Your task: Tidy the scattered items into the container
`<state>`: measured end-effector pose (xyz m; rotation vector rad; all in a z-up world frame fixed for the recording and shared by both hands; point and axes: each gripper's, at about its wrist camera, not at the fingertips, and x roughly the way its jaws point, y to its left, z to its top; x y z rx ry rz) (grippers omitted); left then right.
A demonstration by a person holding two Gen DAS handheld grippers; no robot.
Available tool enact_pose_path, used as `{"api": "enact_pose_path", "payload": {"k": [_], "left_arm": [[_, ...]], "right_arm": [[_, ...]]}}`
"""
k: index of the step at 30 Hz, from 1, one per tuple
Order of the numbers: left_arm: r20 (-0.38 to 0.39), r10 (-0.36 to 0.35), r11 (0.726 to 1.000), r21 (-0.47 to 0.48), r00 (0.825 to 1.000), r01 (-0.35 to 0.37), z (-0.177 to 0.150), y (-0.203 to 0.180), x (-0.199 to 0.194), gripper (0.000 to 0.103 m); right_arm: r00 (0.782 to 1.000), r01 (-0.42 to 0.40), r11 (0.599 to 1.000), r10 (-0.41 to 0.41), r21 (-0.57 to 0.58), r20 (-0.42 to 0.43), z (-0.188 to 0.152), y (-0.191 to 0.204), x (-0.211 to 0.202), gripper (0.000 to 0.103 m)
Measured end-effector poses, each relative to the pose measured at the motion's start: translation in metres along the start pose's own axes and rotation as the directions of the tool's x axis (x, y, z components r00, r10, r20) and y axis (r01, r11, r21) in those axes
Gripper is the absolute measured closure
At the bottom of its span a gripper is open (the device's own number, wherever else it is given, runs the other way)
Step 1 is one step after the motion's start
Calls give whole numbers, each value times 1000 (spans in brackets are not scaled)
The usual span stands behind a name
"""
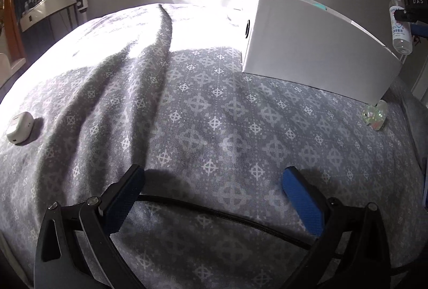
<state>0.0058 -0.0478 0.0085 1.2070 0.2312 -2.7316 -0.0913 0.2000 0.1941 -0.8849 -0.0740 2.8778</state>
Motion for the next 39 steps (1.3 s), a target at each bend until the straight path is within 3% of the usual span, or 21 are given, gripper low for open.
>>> {"api": "enact_pose_path", "payload": {"k": [3, 6, 9, 13, 14, 16, 17, 18, 21, 24, 28, 31, 34, 39], "left_arm": [[-11, 55, 998, 43, 998, -55, 0, -9, 6, 0], [-10, 59, 997, 47, 998, -59, 0, -10, 7, 0], [-11, 64, 997, 51, 998, -63, -1, -11, 7, 0], [-11, 70, 996, 56, 997, -69, 0, -10, 8, 0], [-11, 70, 996, 56, 997, -70, -1, -11, 8, 0], [-11, 71, 996, 57, 997, -70, -1, -11, 7, 0], [-11, 71, 996, 56, 997, -70, -1, -11, 7, 0], [-11, 71, 996, 56, 997, -70, -1, -11, 7, 0], [-11, 71, 996, 57, 997, -71, -1, -12, 7, 0], [-11, 72, 996, 57, 997, -71, -2, -12, 6, 0], [-12, 76, 995, 60, 997, -75, 1, -10, 9, 0], [-12, 77, 995, 61, 997, -76, 1, -11, 9, 0], [-12, 80, 995, 62, 997, -79, 1, -11, 9, 0], [-9, 86, 994, 69, 996, -85, -2, -14, 7, 0]], "right_arm": [[1000, 13, 999, -13, -29, 23, 23, 15, 19, 67], [999, 36, 998, -35, -58, 11, 38, 30, 48, 68], [998, 55, 995, -57, -81, -23, 39, 42, 77, 67], [991, 131, 984, -132, -119, 2, 37, 60, 87, 66], [989, 148, 982, -148, -118, 9, 37, 61, 85, 61], [984, 180, 979, -178, -94, 27, 34, 59, 78, 35], [982, 185, 979, -182, -81, 41, 30, 56, 71, 14], [981, 189, 980, -185, -68, 60, 25, 53, 64, 6], [978, 192, 981, -188, -32, 92, 0, 39, 35, 6], [986, 153, 988, -153, 4, 58, -41, 11, 17, 6], [994, 97, 994, -93, 54, -58, -105, -27, 7, 6], [982, 64, 994, -47, 85, -181, -139, -41, 20, 6], [975, 45, 997, -31, 61, -221, -148, -34, 31, 6], [983, -14, 1000, 17, 16, -181, -124, -6, 41, 6]]}}
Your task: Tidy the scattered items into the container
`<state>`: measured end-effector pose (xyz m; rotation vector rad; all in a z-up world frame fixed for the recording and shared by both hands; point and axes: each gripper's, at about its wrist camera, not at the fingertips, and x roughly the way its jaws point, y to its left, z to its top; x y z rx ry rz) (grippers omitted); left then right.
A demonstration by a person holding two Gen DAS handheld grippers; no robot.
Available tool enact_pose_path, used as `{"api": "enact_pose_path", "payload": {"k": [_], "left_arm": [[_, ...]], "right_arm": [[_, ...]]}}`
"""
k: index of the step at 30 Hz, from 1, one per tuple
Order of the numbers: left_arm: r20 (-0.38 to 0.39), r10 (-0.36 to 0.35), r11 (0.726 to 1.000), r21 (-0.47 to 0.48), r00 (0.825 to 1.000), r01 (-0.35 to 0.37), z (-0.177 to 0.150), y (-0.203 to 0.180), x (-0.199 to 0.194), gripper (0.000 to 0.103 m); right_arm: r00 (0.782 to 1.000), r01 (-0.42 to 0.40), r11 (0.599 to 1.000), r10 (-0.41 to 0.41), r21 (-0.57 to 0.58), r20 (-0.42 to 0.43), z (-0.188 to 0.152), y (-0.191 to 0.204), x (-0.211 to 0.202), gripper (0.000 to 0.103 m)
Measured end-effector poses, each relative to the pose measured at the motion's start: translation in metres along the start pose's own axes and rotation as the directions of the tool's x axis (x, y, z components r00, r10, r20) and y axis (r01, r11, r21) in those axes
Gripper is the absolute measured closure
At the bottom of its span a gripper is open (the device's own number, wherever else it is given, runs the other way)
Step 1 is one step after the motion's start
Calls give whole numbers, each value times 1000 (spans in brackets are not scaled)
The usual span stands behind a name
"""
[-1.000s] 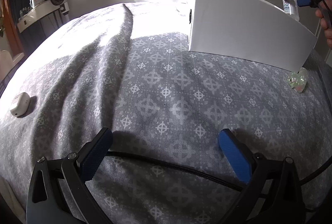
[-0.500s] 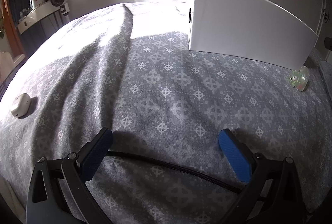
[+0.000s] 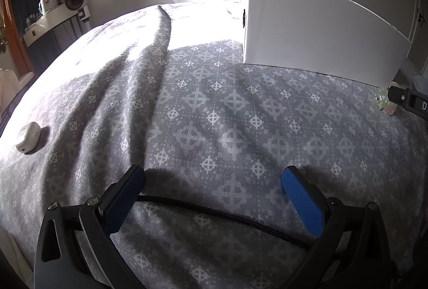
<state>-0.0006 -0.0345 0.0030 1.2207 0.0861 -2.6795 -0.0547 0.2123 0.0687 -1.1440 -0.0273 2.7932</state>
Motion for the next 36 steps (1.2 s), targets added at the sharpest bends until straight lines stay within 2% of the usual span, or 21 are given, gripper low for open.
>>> {"api": "enact_pose_path", "payload": {"k": [3, 7, 11, 16, 20, 22, 25, 28, 31, 36], "left_arm": [[2, 6, 1000, 5, 1000, -6, -1, -2, -1, 0], [6, 12, 1000, 11, 1000, -12, -3, -5, -3, 0], [9, 18, 1000, 15, 1000, -18, -4, -6, -4, 0], [9, 19, 1000, 17, 1000, -20, -4, -6, -4, 0], [9, 19, 1000, 16, 1000, -19, -5, -5, -4, 0], [9, 19, 1000, 17, 1000, -19, -5, -5, -4, 0], [9, 19, 1000, 16, 1000, -19, -4, -5, -4, 0], [9, 20, 1000, 17, 1000, -20, -4, -6, -4, 0], [9, 20, 1000, 17, 1000, -20, -4, -6, -4, 0], [10, 19, 1000, 17, 1000, -20, -4, -6, -4, 0]], "right_arm": [[999, -39, 999, 38, -32, -24, 14, 19, 18, 6], [993, -27, 997, 17, -78, -118, 19, 37, 56, 8], [994, -54, 993, 43, -109, -102, 18, 43, 57, 53], [998, -54, 993, 50, -101, -43, 12, 37, 34, 53], [996, -34, 996, 41, -80, 82, 17, 29, -5, 53], [984, -19, 998, 30, -62, 174, 29, 26, -28, 53], [949, 17, 999, -1, -50, 316, 66, 31, -57, 53], [918, 71, 995, -36, -74, 396, 106, 45, -64, 53], [911, 103, 990, -56, -93, 409, 138, 65, -52, 53], [944, 140, 980, -88, -142, 318, 165, 90, -3, 53]]}}
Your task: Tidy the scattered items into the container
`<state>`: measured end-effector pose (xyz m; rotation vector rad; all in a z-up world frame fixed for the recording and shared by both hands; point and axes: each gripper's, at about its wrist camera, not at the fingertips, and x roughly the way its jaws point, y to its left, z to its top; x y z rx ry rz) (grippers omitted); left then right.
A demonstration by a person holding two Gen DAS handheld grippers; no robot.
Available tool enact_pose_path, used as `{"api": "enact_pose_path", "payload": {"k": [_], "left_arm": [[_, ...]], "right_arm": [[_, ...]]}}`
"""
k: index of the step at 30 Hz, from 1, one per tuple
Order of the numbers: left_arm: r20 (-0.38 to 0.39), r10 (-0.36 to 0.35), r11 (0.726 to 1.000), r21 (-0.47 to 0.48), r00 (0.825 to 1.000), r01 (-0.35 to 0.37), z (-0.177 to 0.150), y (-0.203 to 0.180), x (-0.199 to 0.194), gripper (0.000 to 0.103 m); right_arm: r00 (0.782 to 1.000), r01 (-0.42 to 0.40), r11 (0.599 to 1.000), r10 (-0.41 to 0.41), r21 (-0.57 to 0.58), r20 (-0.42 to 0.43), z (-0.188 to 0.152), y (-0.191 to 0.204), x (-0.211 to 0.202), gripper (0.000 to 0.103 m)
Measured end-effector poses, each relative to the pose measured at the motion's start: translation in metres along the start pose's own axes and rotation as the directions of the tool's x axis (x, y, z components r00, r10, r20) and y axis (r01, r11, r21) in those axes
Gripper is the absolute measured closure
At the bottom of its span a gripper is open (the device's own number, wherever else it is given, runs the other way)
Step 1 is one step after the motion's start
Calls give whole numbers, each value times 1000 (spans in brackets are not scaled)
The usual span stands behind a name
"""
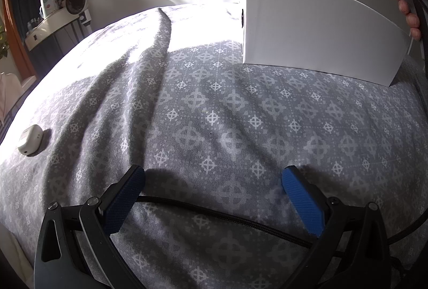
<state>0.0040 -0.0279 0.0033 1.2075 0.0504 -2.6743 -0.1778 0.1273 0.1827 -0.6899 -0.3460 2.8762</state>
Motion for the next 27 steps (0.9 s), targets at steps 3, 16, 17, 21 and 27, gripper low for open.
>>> {"api": "enact_pose_path", "payload": {"k": [3, 16, 17, 21, 27], "left_arm": [[0, 0, 1000, 0, 1000, 0, 0, 0, 0, 0], [-1, 1, 1000, 1, 1000, -1, 0, 0, 0, 0], [-1, 1, 1000, 1, 1000, -1, 0, 0, 0, 0], [-2, 0, 1000, 0, 1000, 0, 0, 1, 0, 0], [-4, 7, 1000, 4, 1000, -7, 0, 0, 0, 0]], "right_arm": [[998, 6, 1000, -7, -17, -58, -10, 7, 14, 52], [979, -35, 994, 55, 107, -196, -94, -47, -52, 0], [970, -44, 991, 73, 128, -232, -108, -53, -55, 0], [914, -57, 984, 118, 166, -388, -165, -68, -50, 0], [864, -66, 980, 151, 189, -480, -226, -79, -48, 0]]}}
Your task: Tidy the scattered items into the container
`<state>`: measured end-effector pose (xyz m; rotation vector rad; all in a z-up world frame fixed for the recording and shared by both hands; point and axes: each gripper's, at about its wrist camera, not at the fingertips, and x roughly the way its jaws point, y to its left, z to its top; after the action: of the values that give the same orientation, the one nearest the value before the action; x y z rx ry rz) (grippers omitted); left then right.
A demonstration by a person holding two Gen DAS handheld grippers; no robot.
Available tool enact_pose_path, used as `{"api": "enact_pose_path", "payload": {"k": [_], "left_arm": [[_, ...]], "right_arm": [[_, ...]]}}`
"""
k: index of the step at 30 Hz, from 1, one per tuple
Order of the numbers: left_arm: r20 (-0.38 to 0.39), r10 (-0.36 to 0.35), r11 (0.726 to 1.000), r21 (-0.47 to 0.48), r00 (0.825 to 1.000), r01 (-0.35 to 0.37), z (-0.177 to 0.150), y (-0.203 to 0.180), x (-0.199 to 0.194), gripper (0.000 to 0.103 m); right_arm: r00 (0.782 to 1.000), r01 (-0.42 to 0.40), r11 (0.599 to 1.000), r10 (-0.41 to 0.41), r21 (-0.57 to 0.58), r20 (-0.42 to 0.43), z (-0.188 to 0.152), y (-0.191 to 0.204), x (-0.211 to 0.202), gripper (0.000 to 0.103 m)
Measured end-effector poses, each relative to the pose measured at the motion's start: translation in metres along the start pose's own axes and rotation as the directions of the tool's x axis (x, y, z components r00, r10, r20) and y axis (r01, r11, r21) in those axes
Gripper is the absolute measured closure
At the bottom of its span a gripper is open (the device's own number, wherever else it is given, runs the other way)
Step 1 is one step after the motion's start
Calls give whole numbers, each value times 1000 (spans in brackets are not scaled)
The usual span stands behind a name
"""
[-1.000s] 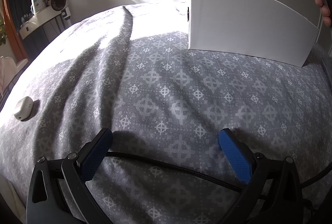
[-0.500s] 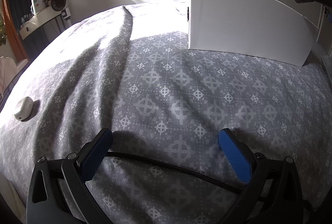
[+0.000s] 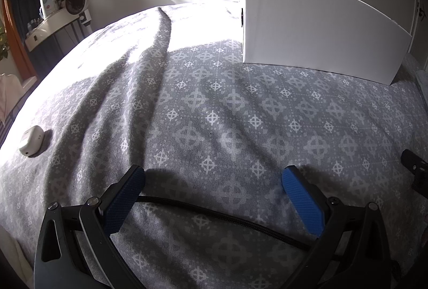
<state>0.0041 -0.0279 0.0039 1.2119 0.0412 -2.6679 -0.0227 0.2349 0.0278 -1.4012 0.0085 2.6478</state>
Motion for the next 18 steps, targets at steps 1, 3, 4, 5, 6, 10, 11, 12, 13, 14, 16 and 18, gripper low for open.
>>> {"api": "enact_pose_path", "payload": {"k": [1, 3, 4, 5, 6, 10, 11, 12, 13, 14, 16, 18], "left_arm": [[-2, 3, 1000, 2, 1000, -3, 0, 0, 1, 0], [-5, 16, 1000, 5, 1000, -16, -2, -3, -1, 0], [-6, 23, 1000, 5, 1000, -23, -3, -5, -1, 0], [-7, 28, 1000, 2, 1000, -28, -4, -6, -2, 0], [-9, 34, 999, -1, 999, -34, -6, -8, -4, 0], [-16, 56, 998, -10, 998, -56, -8, -17, -8, 0], [-20, 45, 999, -5, 999, -45, -8, -23, -9, 0], [-27, 22, 1000, 3, 999, -22, -6, -28, -9, 0], [-34, -6, 1000, 11, 999, 7, -5, -34, -10, 0], [-40, -44, 999, 22, 998, 45, -4, -42, -11, 0], [-55, -83, 996, 35, 995, 85, -5, -57, -12, 0], [-46, -43, 998, 40, 998, 45, -8, -65, -11, 0]], "right_arm": [[1000, 4, 1000, -3, -24, 28, -7, 1, -3, 0], [997, 8, 999, -5, -43, 75, -17, 2, -11, 0], [996, 13, 999, -10, -40, 84, -20, 2, -14, 0], [996, 15, 999, -12, -33, 86, -23, 1, -15, 0], [996, 13, 1000, -10, -28, 89, -24, 1, -15, 0], [996, 3, 1000, -1, -23, 84, -22, 0, -15, 0], [997, 4, 1000, -2, -24, 83, -22, 0, -15, 0], [997, 6, 1000, -4, -26, 82, -22, 1, -16, 0], [997, 9, 1000, -7, -25, 81, -22, 1, -16, 0], [997, 10, 1000, -8, -24, 79, -22, 2, -17, 0], [997, 8, 1000, -7, -17, 78, -25, 2, -20, 0], [997, 0, 1000, 0, -10, 77, -27, 0, -20, 0]]}}
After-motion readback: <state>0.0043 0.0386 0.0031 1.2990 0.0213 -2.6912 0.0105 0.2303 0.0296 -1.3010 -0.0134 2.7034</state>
